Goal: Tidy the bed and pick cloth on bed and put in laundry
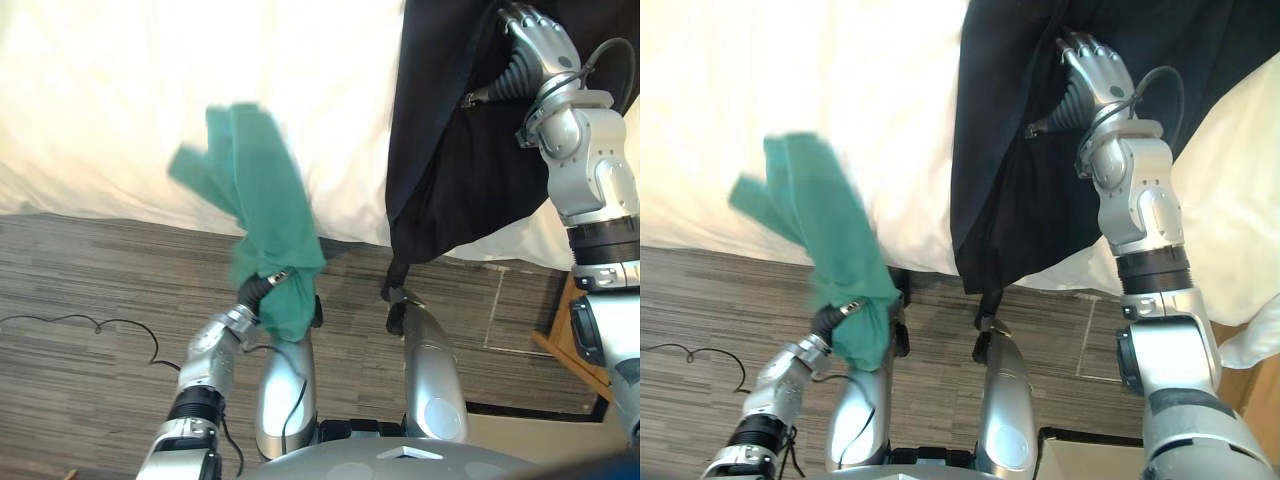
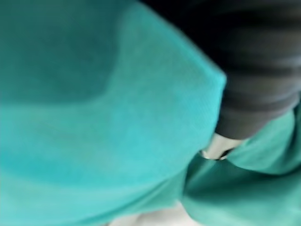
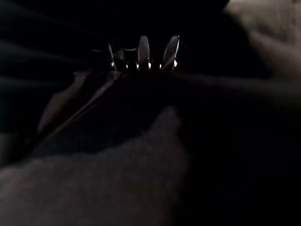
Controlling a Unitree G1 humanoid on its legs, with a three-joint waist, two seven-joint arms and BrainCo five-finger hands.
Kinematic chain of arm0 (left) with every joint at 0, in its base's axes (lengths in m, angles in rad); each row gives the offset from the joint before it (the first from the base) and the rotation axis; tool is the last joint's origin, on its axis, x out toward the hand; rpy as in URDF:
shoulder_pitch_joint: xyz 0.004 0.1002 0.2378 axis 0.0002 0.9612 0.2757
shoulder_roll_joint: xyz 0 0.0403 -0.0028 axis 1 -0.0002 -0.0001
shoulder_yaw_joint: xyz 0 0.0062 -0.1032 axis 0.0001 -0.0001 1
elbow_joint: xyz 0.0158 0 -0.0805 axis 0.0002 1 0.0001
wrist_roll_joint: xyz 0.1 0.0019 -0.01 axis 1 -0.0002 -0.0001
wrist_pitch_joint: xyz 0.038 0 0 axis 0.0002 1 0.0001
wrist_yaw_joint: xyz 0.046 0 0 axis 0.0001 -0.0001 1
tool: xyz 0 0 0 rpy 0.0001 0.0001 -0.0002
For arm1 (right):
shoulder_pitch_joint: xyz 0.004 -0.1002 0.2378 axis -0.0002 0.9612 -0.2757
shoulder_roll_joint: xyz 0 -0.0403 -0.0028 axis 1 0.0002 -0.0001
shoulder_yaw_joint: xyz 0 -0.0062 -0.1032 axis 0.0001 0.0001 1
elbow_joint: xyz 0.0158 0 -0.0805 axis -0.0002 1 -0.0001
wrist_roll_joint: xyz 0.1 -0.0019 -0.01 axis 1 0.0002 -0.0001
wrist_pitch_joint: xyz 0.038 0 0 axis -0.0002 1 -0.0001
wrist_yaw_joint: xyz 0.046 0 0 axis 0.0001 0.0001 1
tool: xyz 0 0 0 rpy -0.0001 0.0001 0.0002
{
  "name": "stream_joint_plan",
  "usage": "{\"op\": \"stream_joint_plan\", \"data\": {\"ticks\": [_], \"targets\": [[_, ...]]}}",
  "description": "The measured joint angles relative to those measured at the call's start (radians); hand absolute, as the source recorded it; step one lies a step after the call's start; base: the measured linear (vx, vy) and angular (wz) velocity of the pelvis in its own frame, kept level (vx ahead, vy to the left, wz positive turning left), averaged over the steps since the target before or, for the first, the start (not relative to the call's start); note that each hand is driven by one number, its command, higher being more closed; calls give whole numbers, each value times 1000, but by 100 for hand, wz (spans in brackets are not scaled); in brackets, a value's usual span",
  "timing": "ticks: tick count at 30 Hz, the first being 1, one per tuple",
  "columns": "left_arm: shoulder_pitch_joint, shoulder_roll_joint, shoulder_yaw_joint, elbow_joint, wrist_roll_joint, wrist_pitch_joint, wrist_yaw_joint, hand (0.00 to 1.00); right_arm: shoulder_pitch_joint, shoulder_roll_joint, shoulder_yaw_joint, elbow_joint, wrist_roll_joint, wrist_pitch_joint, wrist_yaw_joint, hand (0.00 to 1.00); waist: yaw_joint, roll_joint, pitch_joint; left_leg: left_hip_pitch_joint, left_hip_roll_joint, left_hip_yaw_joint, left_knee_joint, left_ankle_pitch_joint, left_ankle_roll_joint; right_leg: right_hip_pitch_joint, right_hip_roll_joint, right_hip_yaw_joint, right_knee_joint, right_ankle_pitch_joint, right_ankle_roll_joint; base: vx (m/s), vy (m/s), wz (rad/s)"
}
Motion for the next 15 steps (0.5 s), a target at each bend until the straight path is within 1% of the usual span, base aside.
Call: {"op": "stream_joint_plan", "data": {"ticks": [1, 2, 3, 4, 5, 6, 7, 8, 9, 10, 12, 13, 14, 15], "targets": [[-1, -8, 3, 3, 1, -12, 0, 100, -2, 9, -13, 14, 2, 5, 14, 100, 3, -5, -6, 0, 2, 0, 5, 0, -1, 3, 2, 0, -1, 2, -1, -32, -4, -4], [-2, -17, 12, 20, 0, -28, 0, 100, -2, 27, -30, 50, 9, 6, 21, 100, 10, -13, -19, 0, 6, -1, 12, 0, 0, 9, 6, -2, -5, 6, -3, -29, -4, -4], [0, -28, 14, 35, 1, -34, 1, 100, -2, 45, -34, 90, 12, 8, 21, 100, 12, -20, -40, 2, 8, -1, 15, 1, 1, 14, 10, -3, -11, 10, -3, 0, 0, 0], [-1, -46, 22, 45, 7, -38, 2, 100, -2, 55, -34, 129, 30, 8, 20, 100, 13, -21, -57, 6, 10, -6, 18, 2, 2, 28, 14, -9, -20, 16, -4, 0, 0, 0], [-1, -49, 23, 46, 13, -41, 2, 100, -1, 57, -34, 140, 43, 8, 20, 100, 12, -22, -61, 9, 10, -7, 19, 3, 3, 32, 16, -10, -22, 17, -3, 23, -10, 5], [-4, -65, 29, 52, 35, -54, 3, 100, 5, 66, -39, 181, 92, 7, 20, 100, 13, -26, -70, 24, 10, -7, 20, 3, 3, 55, 19, -13, -31, 20, -2, 30, -4, 3], [-5, -80, 29, 55, 49, -61, 5, 100, 22, 75, -45, 212, 164, 1, 17, 100, 14, -31, -73, 50, 11, -7, 20, 1, 1, 84, 20, -14, -39, 20, -1, 31, 2, 0], [-5, -91, 28, 55, 57, -67, 12, 100, 58, 78, -54, 221, 233, -12, 12, 100, 20, -36, -76, 74, 11, -4, 18, -1, -2, 110, 21, -14, -47, 21, -1, 39, 7, -4], [-4, -100, 27, 55, 70, -74, 22, 100, 108, 88, -70, 222, 297, -32, 7, 100, 26, -42, -80, 99, 12, 0, 14, -5, -4, 135, 23, -13, -56, 21, -1, 58, 0, -10], [1, -107, 22, 54, 79, -76, 36, 100, 186, 112, -78, 227, 418, -73, -12, 100, 29, -51, -86, 137, 13, 5, 10, -13, -6, 175, 26, -10, -69, 21, -1, 76, -4, -14], [20, -106, 1, 52, 82, -84, 57, 100, 295, 174, -82, 230, 540, -136, -29, 100, 26, -70, -101, 193, 15, 28, 4, -28, -10, 224, 31, 7, -88, 20, -1, 60, -3, -28], [27, -106, -9, 48, 87, -87, 69, 100, 331, 196, -82, 231, 567, -159, -35, 100, 26, -76, -108, 213, 15, 37, -3, -31, -13, 238, 33, 14, -94, 21, 0, 67, 0, -33], [34, -108, -36, 47, 100, -94, 106, 100, 413, 243, -93, 236, 645, -216, -44, 100, 23, -79, -119, 258, 14, 46, -21, -33, -15, 278, 37, 21, -113, 21, 0, 121, -6, -30], [42, -110, -61, 46, 130, -104, 167, 100, 489, 290, -115, 251, 725, -269, -43, 100, 21, -81, -137, 304, 12, 59, -48, -31, -17, 315, 41, 31, -135, 22, 3, 102, -7, -25]]}}
